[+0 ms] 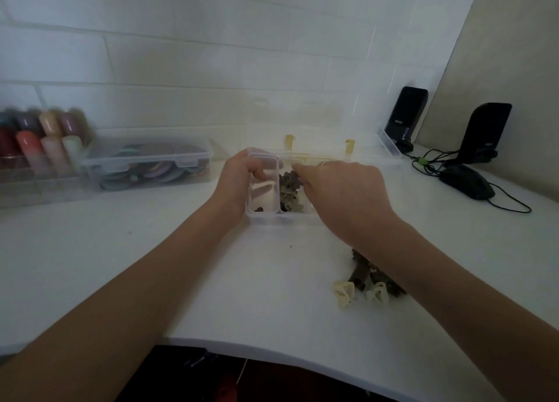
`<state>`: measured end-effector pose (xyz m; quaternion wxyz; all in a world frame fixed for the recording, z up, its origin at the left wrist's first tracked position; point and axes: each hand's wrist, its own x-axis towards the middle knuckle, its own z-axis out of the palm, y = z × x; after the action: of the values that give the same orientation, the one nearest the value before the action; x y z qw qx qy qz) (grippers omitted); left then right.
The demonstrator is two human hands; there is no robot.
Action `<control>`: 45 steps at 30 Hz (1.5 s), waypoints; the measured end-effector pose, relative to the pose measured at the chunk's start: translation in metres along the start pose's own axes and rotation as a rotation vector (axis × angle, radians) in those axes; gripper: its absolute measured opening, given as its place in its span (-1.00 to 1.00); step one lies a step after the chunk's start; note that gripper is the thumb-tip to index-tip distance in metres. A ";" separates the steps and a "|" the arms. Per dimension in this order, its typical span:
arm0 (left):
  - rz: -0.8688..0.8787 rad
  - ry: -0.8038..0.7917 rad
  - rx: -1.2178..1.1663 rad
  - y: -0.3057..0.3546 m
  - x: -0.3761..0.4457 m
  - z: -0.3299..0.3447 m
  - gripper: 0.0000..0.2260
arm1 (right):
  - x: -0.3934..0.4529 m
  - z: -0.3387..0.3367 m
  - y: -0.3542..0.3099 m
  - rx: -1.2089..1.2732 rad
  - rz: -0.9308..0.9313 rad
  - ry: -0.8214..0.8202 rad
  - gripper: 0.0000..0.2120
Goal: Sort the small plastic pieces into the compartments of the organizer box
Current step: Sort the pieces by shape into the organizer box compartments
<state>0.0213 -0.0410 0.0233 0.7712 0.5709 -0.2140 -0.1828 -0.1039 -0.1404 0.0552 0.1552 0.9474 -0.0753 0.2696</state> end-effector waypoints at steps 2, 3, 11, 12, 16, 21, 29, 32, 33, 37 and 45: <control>0.005 0.008 -0.007 0.000 0.000 0.000 -0.69 | -0.003 0.001 0.002 0.177 0.061 0.008 -0.76; 0.009 0.013 -0.010 0.000 0.000 0.000 -0.69 | -0.004 0.000 0.004 0.275 0.097 0.025 -0.77; 0.002 0.014 -0.007 -0.002 0.003 -0.001 -0.67 | -0.009 -0.007 0.010 0.093 -0.007 -0.150 -0.57; 0.004 0.016 -0.005 -0.003 0.003 -0.001 -0.66 | -0.011 -0.006 0.007 0.029 -0.042 -0.159 -0.51; 0.004 0.012 -0.001 -0.003 0.003 -0.002 -0.65 | -0.010 0.000 0.006 0.102 -0.026 -0.222 -0.45; -0.007 0.008 0.000 -0.003 0.004 -0.002 -0.66 | -0.011 -0.006 0.010 0.262 0.024 -0.031 -0.55; -0.086 0.023 -0.003 -0.004 0.005 -0.004 -0.58 | -0.010 -0.007 0.013 0.420 0.083 -0.052 -0.63; -0.096 0.036 -0.014 -0.004 0.005 -0.005 -0.59 | -0.013 -0.013 0.029 0.638 0.108 -0.010 -0.71; -0.096 0.036 -0.011 -0.004 0.005 -0.004 -0.59 | -0.015 -0.016 0.036 0.706 0.075 -0.051 -0.73; -0.062 0.037 -0.025 -0.004 0.004 -0.003 -0.65 | -0.035 -0.025 0.068 0.781 -0.030 -0.332 -0.74; -0.002 0.018 -0.033 -0.005 0.005 -0.003 -0.73 | -0.053 -0.016 0.100 0.388 0.081 -0.618 -0.83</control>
<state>0.0270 -0.0424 0.0184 0.7821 0.5601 -0.2034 -0.1822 -0.1792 -0.2256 0.0654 -0.0684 0.9922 -0.1035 -0.0143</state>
